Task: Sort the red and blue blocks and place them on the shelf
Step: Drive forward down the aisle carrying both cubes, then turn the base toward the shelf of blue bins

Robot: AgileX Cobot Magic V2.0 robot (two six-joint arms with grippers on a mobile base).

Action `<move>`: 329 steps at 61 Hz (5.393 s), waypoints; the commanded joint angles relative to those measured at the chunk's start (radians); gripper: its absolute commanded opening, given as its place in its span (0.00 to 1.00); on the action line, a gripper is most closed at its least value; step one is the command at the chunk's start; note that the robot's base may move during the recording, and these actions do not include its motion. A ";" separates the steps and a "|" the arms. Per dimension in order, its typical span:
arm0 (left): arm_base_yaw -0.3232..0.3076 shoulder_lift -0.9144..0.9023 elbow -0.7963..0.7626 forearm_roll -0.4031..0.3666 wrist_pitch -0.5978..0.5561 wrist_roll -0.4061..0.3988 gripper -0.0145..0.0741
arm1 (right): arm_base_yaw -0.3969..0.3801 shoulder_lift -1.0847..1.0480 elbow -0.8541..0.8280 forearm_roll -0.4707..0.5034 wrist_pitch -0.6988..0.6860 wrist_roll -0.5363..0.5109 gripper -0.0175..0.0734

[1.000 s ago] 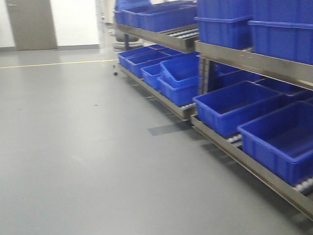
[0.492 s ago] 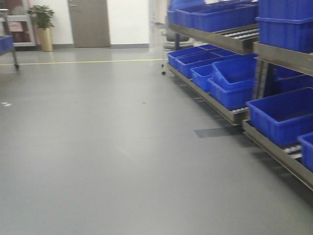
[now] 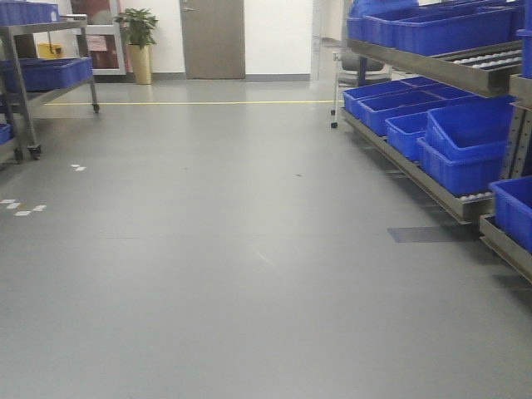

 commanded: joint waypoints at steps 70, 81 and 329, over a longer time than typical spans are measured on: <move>-0.006 0.008 -0.026 0.000 -0.101 0.000 0.30 | -0.005 0.010 -0.028 0.000 -0.081 -0.001 0.28; -0.006 0.008 -0.026 0.000 -0.101 0.000 0.30 | -0.005 0.010 -0.028 0.000 -0.081 -0.001 0.28; -0.006 0.008 -0.026 0.000 -0.099 0.000 0.30 | -0.005 0.010 -0.028 0.000 -0.081 -0.001 0.28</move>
